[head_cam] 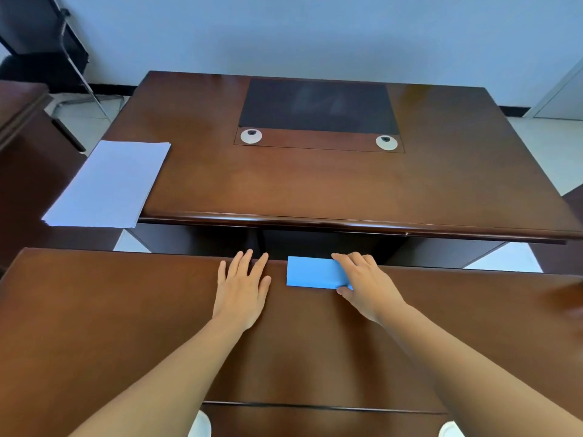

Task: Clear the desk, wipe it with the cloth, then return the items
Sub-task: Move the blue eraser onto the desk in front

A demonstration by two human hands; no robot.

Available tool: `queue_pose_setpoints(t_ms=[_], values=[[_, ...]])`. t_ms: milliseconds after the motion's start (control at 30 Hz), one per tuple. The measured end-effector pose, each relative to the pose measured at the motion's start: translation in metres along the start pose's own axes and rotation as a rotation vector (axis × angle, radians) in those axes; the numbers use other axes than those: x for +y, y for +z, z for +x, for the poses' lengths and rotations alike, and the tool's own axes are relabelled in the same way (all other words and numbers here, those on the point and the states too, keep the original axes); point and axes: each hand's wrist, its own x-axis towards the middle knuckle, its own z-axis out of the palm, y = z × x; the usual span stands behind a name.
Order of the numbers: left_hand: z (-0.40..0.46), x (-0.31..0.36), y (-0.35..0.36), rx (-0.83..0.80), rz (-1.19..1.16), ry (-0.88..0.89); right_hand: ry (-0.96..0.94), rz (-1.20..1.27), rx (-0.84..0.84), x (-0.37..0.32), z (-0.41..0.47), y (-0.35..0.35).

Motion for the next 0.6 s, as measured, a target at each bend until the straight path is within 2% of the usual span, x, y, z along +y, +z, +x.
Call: queue_pose_setpoints(t_ms=[200,433,600], values=[[0.004,-0.001,0.013,0.121,-0.022,-0.018,-0.044,0.062,0.007,0.012,0.029,-0.017],[0.009,-0.002,0.016,0.163,-0.046,-0.027,-0.03,0.124,0.09,0.019,0.101,-0.052],[0.011,-0.005,0.021,0.2,-0.047,-0.019,-0.018,0.116,0.074,0.021,0.146,-0.063]])
